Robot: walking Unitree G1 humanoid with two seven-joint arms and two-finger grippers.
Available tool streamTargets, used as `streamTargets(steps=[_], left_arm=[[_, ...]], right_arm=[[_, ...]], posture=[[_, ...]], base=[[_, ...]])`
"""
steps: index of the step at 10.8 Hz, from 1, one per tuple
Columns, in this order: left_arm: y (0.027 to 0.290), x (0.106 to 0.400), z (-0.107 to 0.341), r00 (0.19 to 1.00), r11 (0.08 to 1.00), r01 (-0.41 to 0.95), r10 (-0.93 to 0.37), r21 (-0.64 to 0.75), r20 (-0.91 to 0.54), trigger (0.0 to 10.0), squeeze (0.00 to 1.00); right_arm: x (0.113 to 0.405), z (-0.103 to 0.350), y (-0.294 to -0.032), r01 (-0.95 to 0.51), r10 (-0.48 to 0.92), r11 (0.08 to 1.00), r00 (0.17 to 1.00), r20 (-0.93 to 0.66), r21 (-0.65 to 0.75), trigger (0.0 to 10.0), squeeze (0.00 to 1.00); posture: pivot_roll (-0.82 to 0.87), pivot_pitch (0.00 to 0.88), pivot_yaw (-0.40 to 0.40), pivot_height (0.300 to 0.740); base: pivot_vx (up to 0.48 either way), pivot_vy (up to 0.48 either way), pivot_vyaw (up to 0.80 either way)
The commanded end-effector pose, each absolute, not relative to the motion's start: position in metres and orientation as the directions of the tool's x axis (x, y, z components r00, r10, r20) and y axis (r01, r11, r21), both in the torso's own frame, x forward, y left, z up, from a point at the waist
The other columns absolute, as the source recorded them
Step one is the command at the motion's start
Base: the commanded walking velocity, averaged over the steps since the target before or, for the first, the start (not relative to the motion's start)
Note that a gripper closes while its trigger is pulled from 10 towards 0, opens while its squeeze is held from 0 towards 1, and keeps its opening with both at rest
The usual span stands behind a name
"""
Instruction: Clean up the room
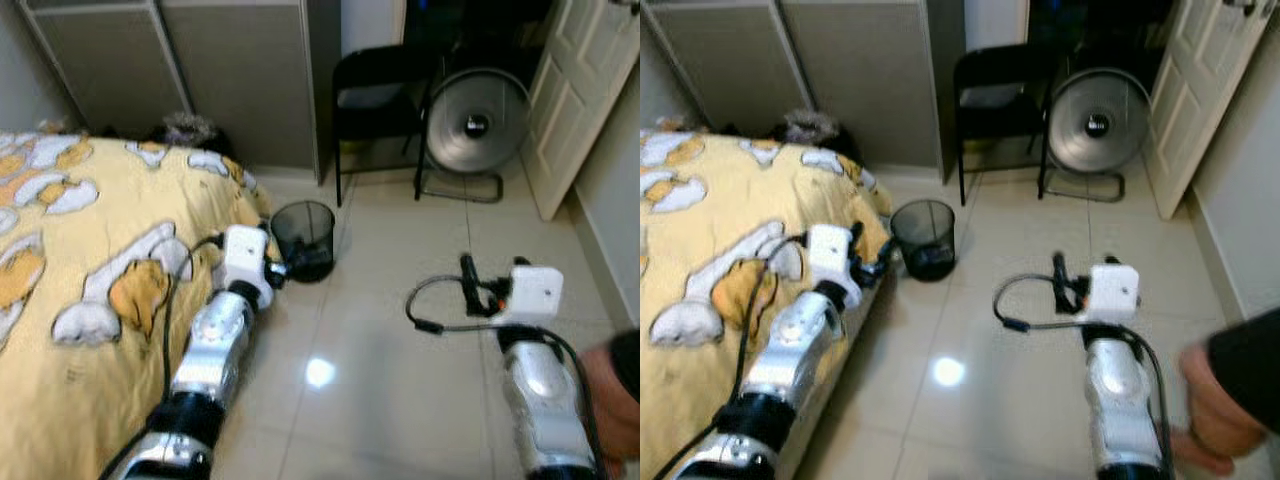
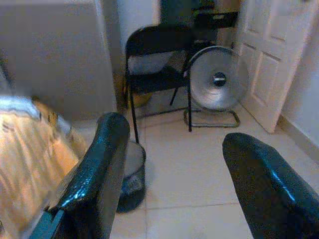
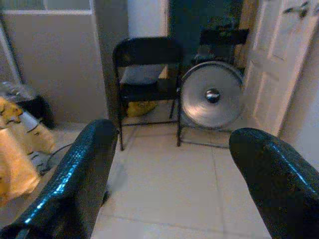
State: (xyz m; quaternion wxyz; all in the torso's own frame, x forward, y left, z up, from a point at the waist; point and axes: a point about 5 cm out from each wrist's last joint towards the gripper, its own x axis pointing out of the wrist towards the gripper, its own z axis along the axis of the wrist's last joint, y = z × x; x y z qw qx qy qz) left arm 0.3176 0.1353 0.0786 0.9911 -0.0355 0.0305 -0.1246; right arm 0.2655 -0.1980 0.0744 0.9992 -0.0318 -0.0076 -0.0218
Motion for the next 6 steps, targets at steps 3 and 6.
streamTargets(steps=[3, 6], left_arm=[[0.146, 0.312, 0.069, 0.978, 0.969, 0.174, -0.191, -0.176, -0.085, 10.0, 0.00], [0.143, 0.312, 0.071, 0.976, 0.968, 0.192, -0.205, -0.161, -0.071, 10.0, 0.00]], right_arm=[[0.253, 0.075, -0.212, 0.129, -0.130, 0.991, 0.990, 0.048, 0.025, 10.0, 0.32], [0.258, 0.078, -0.212, 0.102, -0.102, 0.995, 0.993, 0.054, -0.002, 10.0, 0.33]], posture=[[-0.21, 0.000, 0.068, 0.740], [-0.20, 0.000, 0.058, 0.740]], base=[[0.480, 0.000, 0.00], [0.480, 0.000, 0.00]])
